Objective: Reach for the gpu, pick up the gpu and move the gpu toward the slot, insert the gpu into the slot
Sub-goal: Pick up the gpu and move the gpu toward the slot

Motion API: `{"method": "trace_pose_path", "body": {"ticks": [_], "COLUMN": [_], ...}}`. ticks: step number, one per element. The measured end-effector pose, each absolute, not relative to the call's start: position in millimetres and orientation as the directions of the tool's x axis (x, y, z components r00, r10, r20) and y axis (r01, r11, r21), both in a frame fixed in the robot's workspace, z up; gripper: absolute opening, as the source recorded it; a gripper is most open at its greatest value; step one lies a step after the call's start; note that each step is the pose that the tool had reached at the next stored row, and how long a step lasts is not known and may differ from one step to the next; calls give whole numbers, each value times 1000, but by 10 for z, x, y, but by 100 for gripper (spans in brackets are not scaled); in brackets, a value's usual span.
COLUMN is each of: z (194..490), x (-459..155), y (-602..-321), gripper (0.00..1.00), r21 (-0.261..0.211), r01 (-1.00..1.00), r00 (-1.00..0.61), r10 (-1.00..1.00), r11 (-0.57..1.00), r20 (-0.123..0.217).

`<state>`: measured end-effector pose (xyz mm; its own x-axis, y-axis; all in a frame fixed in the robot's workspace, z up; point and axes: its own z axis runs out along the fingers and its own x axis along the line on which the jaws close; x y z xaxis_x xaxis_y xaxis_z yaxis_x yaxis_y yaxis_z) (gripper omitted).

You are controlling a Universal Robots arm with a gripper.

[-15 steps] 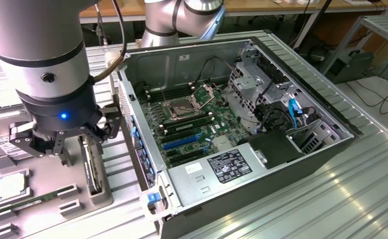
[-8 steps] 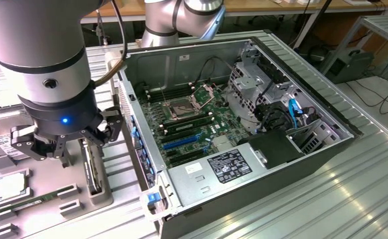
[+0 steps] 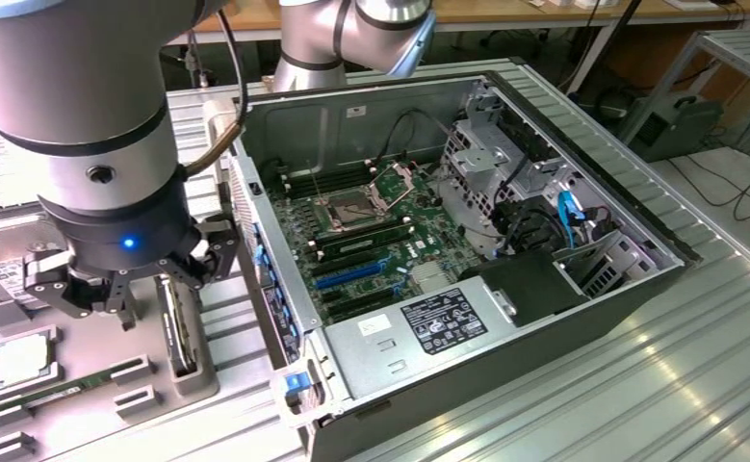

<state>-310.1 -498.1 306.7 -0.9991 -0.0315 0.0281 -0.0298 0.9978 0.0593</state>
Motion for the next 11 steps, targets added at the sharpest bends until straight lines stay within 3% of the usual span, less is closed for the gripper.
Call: {"method": "trace_pose_path", "body": {"ticks": [2,5,9,10,11], "z": [3013,2830,2250,2245,2245], "x": [-3101,-3101,-3140,-3140,-3135], "y": [-5000,-4779,-4614,-4610,-4610], "gripper": [60,60,60,59,50], "r21": [60,59,58,58,58], "r01": [-30,-30,-28,13,-7], "r00": [-999,-999,-999,-1000,-1000], "r10": [-31,-31,-29,11,-9], "r11": [998,998,998,998,998], "r20": [28,28,26,26,26]}}
